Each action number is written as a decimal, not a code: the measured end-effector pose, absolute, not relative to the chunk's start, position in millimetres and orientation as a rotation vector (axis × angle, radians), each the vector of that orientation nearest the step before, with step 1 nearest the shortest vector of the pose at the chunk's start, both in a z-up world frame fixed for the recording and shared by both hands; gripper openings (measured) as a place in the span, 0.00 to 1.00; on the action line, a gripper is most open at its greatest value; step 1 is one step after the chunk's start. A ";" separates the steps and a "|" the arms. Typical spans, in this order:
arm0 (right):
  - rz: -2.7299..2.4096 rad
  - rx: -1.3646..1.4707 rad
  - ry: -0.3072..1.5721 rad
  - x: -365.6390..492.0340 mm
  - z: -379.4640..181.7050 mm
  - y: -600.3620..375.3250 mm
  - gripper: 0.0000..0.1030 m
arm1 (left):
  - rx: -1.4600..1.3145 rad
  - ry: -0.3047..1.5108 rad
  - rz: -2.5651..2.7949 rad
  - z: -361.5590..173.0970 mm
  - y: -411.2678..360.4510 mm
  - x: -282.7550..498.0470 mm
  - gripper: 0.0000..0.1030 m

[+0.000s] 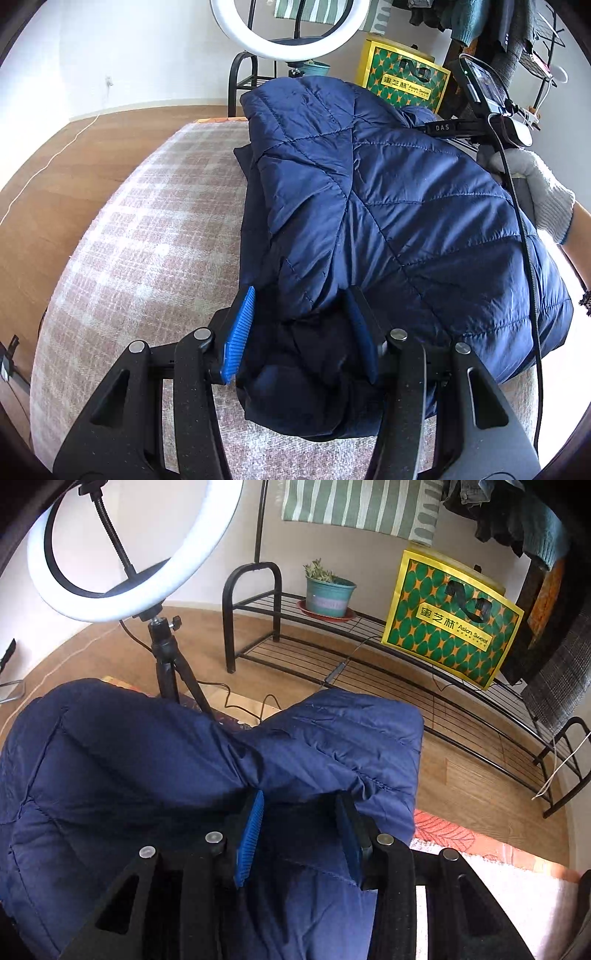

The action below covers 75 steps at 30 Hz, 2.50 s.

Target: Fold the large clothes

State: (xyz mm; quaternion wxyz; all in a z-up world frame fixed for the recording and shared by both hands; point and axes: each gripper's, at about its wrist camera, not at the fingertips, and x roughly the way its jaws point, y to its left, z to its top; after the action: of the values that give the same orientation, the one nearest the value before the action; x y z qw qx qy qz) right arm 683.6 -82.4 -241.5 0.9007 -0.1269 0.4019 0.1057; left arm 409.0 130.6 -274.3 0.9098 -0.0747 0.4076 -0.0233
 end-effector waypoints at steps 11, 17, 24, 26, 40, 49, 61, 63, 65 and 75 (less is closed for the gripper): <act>0.233 -0.148 0.709 635.2 -186.9 -115.0 0.42 | -0.143 0.827 -0.055 -275.9 129.6 406.3 0.52; 0.452 -0.068 0.715 537.6 -175.1 -128.0 0.42 | -0.136 0.816 -0.046 -276.3 128.6 404.6 0.52; 0.628 -0.186 0.771 438.3 -216.9 -104.1 0.40 | -0.107 0.810 -0.030 -275.2 123.0 401.7 0.51; 0.604 -0.265 0.772 428.1 -229.4 -96.3 0.40 | -0.103 0.810 -0.030 -275.7 122.7 401.9 0.52; 0.667 -0.240 0.834 426.2 -236.7 -107.2 0.54 | -0.382 0.836 -0.220 -265.2 183.6 405.1 0.60; 0.581 0.243 0.743 463.1 -203.7 -209.1 0.96 | -0.869 0.904 -0.448 -273.1 257.0 474.0 0.77; 0.576 0.499 0.932 552.7 -258.7 -229.5 0.98 | -0.906 1.001 -0.426 -305.1 258.5 556.5 0.78; 0.567 0.528 0.938 561.5 -266.9 -229.8 0.98 | -0.928 0.991 -0.429 -307.7 259.4 562.1 0.78; 0.570 0.541 0.918 570.9 -267.7 -230.0 0.97 | -0.927 0.988 -0.427 -307.5 258.8 567.6 0.78; 0.628 0.497 0.937 597.3 -272.4 -192.7 0.77 | -0.841 0.962 -0.397 -301.7 236.8 581.7 0.77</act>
State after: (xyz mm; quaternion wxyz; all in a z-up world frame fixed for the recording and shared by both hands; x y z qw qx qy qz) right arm 597.3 -192.7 -272.4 0.8161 0.2329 0.4395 0.2943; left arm 581.7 236.8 -301.7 0.7844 -0.3900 0.4457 -0.1839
